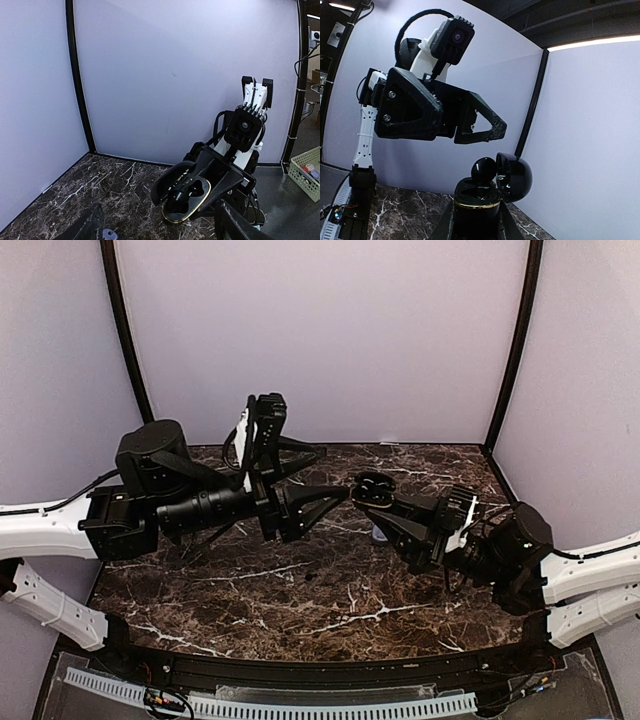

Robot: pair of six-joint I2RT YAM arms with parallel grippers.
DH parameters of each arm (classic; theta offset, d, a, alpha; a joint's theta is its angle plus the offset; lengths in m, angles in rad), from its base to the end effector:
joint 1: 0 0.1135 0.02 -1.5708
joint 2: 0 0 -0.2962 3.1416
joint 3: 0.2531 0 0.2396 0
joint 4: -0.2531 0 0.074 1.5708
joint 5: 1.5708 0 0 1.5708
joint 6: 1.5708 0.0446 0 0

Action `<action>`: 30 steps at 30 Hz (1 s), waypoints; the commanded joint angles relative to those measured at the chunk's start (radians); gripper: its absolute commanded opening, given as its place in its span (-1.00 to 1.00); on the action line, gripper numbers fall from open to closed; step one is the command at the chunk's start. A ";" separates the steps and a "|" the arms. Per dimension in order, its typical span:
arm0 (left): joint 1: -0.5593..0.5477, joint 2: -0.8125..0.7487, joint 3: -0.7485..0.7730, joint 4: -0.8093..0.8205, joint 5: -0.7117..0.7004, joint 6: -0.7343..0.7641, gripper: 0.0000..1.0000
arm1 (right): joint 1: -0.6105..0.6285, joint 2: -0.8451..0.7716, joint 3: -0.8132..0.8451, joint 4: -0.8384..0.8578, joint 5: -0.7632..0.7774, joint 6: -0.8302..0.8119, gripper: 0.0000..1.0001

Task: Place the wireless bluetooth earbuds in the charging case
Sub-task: Pick up the right earbud from the left side groove of the charging case.

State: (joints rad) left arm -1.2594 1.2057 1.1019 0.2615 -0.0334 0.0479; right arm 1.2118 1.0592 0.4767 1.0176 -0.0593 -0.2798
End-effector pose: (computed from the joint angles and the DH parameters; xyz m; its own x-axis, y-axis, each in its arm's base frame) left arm 0.0836 -0.2549 0.4444 0.0931 -0.1332 -0.9867 0.9379 0.3444 0.0421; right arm 0.0710 0.1968 0.3442 0.4056 0.2963 -0.8647 -0.8755 0.3977 -0.2744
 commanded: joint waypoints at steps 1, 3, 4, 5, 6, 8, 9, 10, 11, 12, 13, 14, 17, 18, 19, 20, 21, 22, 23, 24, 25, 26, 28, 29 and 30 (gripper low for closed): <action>0.004 0.029 0.015 -0.046 0.065 0.032 0.42 | -0.003 -0.013 0.026 0.010 0.140 -0.097 -1.00; 0.003 0.037 0.014 -0.038 0.054 0.037 0.38 | -0.003 -0.010 0.030 -0.004 0.164 -0.121 -1.00; 0.003 0.040 0.015 -0.035 0.050 0.039 0.36 | -0.004 -0.007 0.035 -0.016 0.174 -0.127 -1.00; 0.003 0.042 0.017 -0.034 0.028 0.042 0.35 | -0.004 -0.006 0.039 -0.026 0.180 -0.129 -1.00; 0.003 0.049 0.022 -0.035 0.016 0.046 0.33 | -0.003 -0.006 0.039 -0.031 0.184 -0.132 -1.00; 0.003 0.062 0.032 -0.040 0.008 0.053 0.28 | -0.003 -0.001 0.046 -0.041 0.192 -0.134 -1.00; 0.003 0.067 0.037 -0.044 0.007 0.054 0.27 | -0.003 0.001 0.050 -0.045 0.200 -0.135 -1.00; 0.003 0.076 0.044 -0.045 0.007 0.055 0.24 | -0.002 0.004 0.052 -0.046 0.201 -0.138 -1.00; 0.004 0.082 0.048 -0.046 0.008 0.056 0.23 | -0.002 0.005 0.052 -0.046 0.203 -0.139 -1.00; 0.003 0.084 0.049 -0.044 0.005 0.056 0.21 | -0.002 0.007 0.053 -0.046 0.203 -0.139 -1.00; 0.003 0.087 0.051 -0.040 0.002 0.056 0.19 | -0.002 0.010 0.053 -0.048 0.203 -0.138 -1.00; 0.003 0.088 0.052 -0.037 -0.007 0.055 0.17 | -0.001 0.011 0.054 -0.049 0.201 -0.138 -1.00; 0.003 0.094 0.061 -0.038 -0.022 0.056 0.12 | 0.003 0.013 0.056 -0.054 0.199 -0.138 -1.00; 0.003 0.095 0.062 -0.036 -0.025 0.056 0.10 | 0.002 0.014 0.057 -0.057 0.199 -0.139 -1.00; 0.003 0.094 0.061 -0.034 -0.027 0.057 0.07 | 0.005 0.015 0.059 -0.060 0.200 -0.140 -1.00; 0.004 0.094 0.061 -0.029 -0.028 0.058 0.05 | 0.005 0.017 0.059 -0.062 0.200 -0.142 -1.00; 0.003 0.095 0.062 -0.028 -0.028 0.058 0.02 | 0.008 0.020 0.061 -0.064 0.202 -0.144 -1.00; 0.003 0.096 0.063 -0.028 -0.029 0.059 0.01 | 0.010 0.022 0.062 -0.066 0.204 -0.145 -1.00; 0.003 0.098 0.065 -0.028 -0.030 0.059 -0.03 | 0.012 0.023 0.062 -0.066 0.205 -0.147 -1.00; 0.003 0.100 0.066 -0.031 -0.034 0.059 -0.06 | 0.014 0.025 0.062 -0.064 0.203 -0.148 -1.00; 0.003 0.104 0.071 -0.034 -0.035 0.060 -0.09 | 0.016 0.026 0.062 -0.062 0.205 -0.150 -1.00; 0.003 0.108 0.072 -0.037 -0.038 0.060 -0.11 | 0.017 0.028 0.063 -0.061 0.206 -0.152 -1.00; 0.003 0.111 0.074 -0.037 -0.042 0.060 -0.15 | 0.022 0.029 0.065 -0.059 0.207 -0.155 -1.00; 0.003 0.112 0.075 -0.037 -0.043 0.060 -0.18 | 0.025 0.031 0.065 -0.058 0.207 -0.157 -1.00; 0.003 0.112 0.074 -0.035 -0.050 0.058 -0.19 | 0.028 0.031 0.065 -0.057 0.208 -0.159 -1.00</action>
State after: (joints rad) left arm -1.2594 1.3186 1.1465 0.2272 -0.0624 0.0994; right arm 1.2243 1.0855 0.5106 0.9253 0.1329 -0.4252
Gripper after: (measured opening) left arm 0.416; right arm 0.186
